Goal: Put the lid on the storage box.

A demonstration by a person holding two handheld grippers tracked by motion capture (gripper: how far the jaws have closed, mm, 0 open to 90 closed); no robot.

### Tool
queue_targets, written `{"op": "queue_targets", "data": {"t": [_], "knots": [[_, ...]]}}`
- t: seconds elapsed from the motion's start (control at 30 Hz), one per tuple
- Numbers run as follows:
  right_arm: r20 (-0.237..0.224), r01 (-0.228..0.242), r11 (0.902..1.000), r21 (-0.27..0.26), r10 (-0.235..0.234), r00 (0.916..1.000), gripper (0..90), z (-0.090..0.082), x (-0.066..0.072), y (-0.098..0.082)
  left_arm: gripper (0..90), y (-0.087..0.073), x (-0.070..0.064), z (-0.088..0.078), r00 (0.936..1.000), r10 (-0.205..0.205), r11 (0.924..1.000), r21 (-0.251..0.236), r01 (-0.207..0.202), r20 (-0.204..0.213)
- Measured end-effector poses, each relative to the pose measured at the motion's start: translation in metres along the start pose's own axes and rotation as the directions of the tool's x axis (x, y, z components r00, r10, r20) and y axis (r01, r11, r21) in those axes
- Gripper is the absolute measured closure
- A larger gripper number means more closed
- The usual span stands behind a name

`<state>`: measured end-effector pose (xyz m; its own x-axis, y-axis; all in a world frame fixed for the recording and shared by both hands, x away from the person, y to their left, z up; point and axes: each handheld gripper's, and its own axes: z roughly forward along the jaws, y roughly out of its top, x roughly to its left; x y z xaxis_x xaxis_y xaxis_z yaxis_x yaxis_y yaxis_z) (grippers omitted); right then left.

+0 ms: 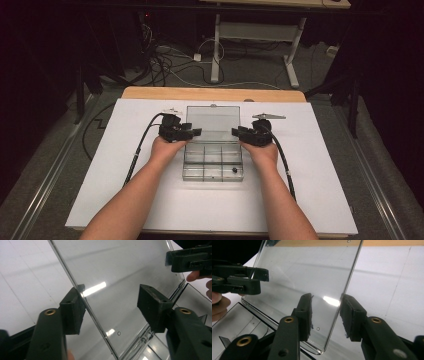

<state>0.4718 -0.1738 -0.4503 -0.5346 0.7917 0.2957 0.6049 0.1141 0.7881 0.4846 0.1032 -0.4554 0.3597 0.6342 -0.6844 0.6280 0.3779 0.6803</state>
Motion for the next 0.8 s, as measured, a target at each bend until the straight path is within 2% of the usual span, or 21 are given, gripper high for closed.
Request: {"op": "queue_targets", "data": {"t": [0.2,0.33,0.47,0.63,0.73,0.8], "knots": [[0.030,0.063,0.9980,-0.007,-0.063,0.9976,68.1,-0.007,0.006,0.002,49.0,0.002,-0.003,-0.008,0.9994,0.027,0.9994,-0.024,-0.027,0.021],[0.044,0.087,0.9955,-0.037,-0.086,0.9954,72.7,-0.013,0.007,-0.001,52.0,0.002,-0.004,-0.012,0.9989,0.034,0.9987,-0.040,-0.033,0.033],[0.067,0.122,0.9923,-0.022,-0.120,0.9906,76.7,-0.019,0.007,-0.005,52.9,0.002,-0.005,-0.013,0.9988,0.037,0.9986,-0.039,-0.035,0.033],[0.062,0.138,0.9897,-0.039,-0.135,0.9889,79.6,-0.028,0.008,-0.010,54.1,0.001,-0.006,-0.015,0.9981,0.047,0.9979,-0.047,-0.045,0.040],[0.051,0.126,0.9909,-0.046,-0.124,0.9910,83.0,-0.034,0.010,-0.014,55.3,0.001,-0.007,-0.017,0.9975,0.058,0.9969,-0.057,-0.055,0.042],[0.057,0.142,0.9884,-0.053,-0.139,0.9886,86.6,-0.036,0.012,-0.015,56.1,0.000,-0.008,-0.019,0.9969,0.066,0.9960,-0.062,-0.064,0.043]]}}
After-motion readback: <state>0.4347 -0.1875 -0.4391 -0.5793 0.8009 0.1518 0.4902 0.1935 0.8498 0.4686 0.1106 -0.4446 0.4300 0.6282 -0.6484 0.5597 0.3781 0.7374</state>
